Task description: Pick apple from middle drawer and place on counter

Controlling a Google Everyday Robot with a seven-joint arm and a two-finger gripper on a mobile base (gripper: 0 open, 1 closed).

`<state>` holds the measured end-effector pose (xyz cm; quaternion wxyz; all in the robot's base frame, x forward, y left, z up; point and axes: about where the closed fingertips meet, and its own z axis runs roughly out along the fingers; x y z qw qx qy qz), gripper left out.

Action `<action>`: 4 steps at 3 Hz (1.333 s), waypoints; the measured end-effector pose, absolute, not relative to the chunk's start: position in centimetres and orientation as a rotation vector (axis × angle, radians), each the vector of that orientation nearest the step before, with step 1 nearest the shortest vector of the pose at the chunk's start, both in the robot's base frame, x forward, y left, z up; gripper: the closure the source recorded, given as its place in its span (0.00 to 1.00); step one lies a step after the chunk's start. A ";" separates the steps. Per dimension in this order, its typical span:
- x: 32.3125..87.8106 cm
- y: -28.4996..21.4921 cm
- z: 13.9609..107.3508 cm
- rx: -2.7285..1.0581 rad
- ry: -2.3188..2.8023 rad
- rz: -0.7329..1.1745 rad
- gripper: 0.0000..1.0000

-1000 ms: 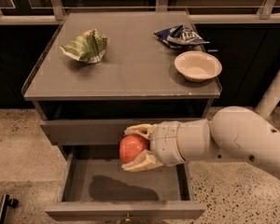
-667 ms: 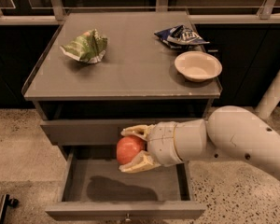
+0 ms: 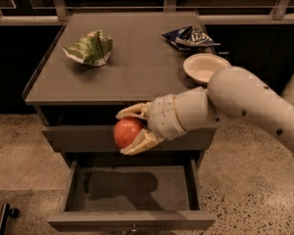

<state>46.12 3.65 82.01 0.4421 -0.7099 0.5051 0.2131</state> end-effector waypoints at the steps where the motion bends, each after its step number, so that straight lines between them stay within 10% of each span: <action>1: 48.9 4.0 85.3 -1.792 1.139 0.578 1.00; 4: 57.3 5.8 92.5 -1.779 1.061 0.576 1.00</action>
Offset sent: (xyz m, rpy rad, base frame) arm 0.0963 0.0153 0.1131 0.0623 -0.0931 0.2023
